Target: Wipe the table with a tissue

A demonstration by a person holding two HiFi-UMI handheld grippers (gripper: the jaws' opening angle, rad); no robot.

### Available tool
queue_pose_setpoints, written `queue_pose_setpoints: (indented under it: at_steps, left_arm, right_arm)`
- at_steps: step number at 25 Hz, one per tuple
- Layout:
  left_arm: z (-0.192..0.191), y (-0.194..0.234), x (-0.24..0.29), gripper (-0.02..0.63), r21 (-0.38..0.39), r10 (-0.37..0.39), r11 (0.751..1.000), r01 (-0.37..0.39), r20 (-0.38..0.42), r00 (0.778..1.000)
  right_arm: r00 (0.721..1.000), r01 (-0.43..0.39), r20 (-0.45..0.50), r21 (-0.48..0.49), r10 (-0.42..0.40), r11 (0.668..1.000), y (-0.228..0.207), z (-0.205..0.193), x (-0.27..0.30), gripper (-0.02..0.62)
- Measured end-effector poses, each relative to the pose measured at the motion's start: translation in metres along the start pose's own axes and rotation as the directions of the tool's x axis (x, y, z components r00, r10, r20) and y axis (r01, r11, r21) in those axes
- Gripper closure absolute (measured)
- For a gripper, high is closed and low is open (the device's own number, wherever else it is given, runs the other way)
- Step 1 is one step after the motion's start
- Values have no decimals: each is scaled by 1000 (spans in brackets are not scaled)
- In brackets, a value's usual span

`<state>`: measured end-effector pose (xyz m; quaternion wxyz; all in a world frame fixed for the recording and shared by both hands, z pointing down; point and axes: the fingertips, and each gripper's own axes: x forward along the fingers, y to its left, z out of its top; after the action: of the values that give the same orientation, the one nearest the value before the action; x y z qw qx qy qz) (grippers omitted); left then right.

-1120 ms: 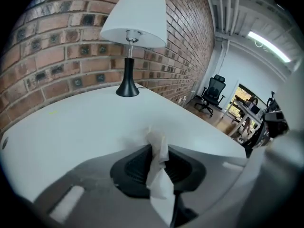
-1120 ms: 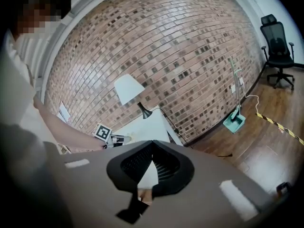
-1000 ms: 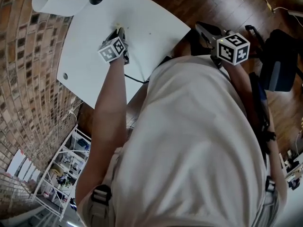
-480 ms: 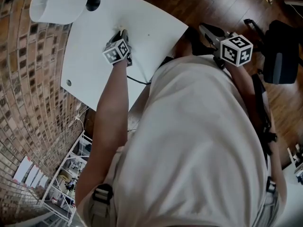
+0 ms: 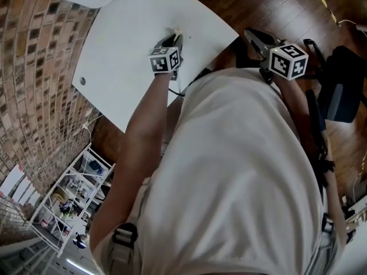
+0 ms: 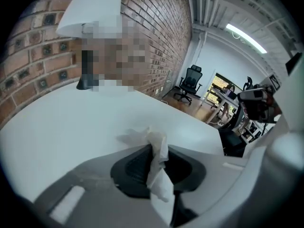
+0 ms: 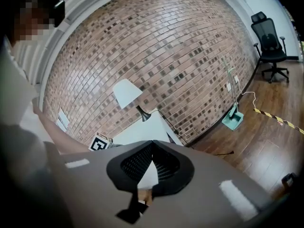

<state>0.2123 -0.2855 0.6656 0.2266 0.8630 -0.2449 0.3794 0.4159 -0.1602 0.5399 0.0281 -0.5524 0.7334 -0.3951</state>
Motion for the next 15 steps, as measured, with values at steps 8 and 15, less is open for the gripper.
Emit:
queue_pose_setpoints:
  at_steps: [8, 15]
  left_arm:
    - [-44, -39, -25, 540, 109, -115, 985, 134, -164, 980]
    - [-54, -58, -63, 538, -211, -169, 962, 171, 26, 985]
  right_arm:
    - [992, -112, -59, -2, 112, 994, 19, 8, 35, 588]
    - [971, -199, -134, -4, 196, 980, 29, 7, 55, 588]
